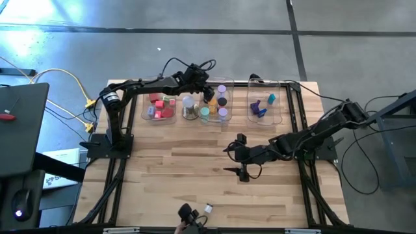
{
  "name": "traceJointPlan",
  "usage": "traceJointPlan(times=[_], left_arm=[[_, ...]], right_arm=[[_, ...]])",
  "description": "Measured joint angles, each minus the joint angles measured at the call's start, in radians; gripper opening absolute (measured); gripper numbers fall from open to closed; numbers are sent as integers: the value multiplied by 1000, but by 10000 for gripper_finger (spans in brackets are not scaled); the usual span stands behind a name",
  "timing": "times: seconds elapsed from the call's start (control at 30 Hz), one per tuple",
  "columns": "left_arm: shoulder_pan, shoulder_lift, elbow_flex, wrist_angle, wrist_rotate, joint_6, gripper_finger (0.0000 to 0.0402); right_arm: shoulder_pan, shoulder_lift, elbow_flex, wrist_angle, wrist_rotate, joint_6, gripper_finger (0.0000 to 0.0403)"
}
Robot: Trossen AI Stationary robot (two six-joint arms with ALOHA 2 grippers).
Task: Pick & Place Office items
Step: Put the white charger adapter into the left transparent bin
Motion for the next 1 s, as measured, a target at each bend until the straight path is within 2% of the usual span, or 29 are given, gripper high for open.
traceJointPlan(times=[0.17,0.3,0.4,0.53,0.8,1.0], left_arm=[[-24,-35,11,8,-84,73,268],[-66,-84,21,5,-93,105,268],[-107,-144,23,-27,-59,91,269],[-191,-215,24,-200,25,29,269],[-459,-261,23,-582,73,-19,269],[-721,-260,22,-646,70,-81,269]], right_arm=[[0,0,0,-8,0,4,333],[0,0,0,-11,0,4,333],[0,0,0,-15,0,7,333],[1,0,0,-27,-1,26,333],[12,0,0,-36,0,33,333],[21,0,0,-34,0,53,333]])
